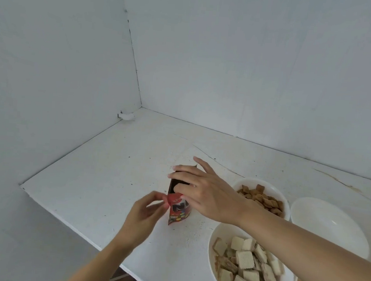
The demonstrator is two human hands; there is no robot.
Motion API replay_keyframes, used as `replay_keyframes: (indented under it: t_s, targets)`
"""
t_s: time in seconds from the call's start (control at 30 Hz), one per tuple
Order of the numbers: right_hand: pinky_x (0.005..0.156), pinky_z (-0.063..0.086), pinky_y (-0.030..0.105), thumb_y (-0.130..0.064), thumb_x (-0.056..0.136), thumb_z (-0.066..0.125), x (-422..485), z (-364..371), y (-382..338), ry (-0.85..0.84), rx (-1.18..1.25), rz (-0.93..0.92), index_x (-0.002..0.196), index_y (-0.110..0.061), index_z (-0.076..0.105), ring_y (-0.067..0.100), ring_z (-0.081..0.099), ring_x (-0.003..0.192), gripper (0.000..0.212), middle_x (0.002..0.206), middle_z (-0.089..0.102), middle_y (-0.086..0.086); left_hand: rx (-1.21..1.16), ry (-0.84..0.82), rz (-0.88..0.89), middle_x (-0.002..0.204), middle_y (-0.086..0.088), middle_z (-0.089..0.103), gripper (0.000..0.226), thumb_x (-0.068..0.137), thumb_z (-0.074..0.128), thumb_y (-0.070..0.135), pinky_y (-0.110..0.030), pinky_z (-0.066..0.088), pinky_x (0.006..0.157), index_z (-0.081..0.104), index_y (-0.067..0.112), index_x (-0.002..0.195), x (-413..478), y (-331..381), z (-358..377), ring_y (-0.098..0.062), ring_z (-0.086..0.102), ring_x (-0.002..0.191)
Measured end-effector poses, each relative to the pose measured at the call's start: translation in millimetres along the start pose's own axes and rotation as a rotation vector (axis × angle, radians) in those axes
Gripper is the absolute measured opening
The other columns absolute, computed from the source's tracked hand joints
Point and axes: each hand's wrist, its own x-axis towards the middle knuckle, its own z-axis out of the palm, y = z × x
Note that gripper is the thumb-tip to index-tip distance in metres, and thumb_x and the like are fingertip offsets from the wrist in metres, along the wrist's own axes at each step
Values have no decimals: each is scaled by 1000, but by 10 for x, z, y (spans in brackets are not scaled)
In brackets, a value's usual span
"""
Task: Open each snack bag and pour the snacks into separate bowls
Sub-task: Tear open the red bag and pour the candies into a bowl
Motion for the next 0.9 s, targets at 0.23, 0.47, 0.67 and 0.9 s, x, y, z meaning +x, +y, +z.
replay_keyframes:
  t_s: [0.23, 0.47, 0.67, 0.9]
  targets:
    - [122, 17, 50, -26, 96, 60, 234, 46, 32, -111, 99, 24, 97, -20, 62, 12, 45, 134, 7, 128, 61, -8, -30, 65, -13, 109, -11, 72, 15, 93, 69, 5, -52, 56, 95, 56, -2, 97, -155, -434, 152, -27, 73, 102]
    - [97, 40, 35, -25, 99, 58, 299, 0, 40, 16, 280, 233, 98, -20, 58, 10, 50, 92, 6, 96, 58, -10, -31, 239, 64, 100, 3, 70, 12, 95, 66, 11, -47, 61, 76, 58, 15, 104, -78, -345, 211, -22, 73, 96]
    - [78, 56, 31, -26, 99, 59, 326, -432, 173, 332, 533, 541, 100, -20, 58, 10, 62, 93, 6, 96, 64, -9, -44, 273, 264, 105, 7, 66, 15, 95, 64, 29, -37, 60, 81, 58, 38, 105, 169, 124, 208, -19, 66, 109]
    - [68, 58, 21, -19, 100, 58, 129, -1008, 346, 597, 758, 713, 99, -7, 55, 10, 67, 89, 12, 95, 67, 3, -291, 98, 308, 128, 9, 61, 30, 87, 74, 29, -39, 62, 80, 63, 29, 116, 416, 635, 520, -22, 59, 125]
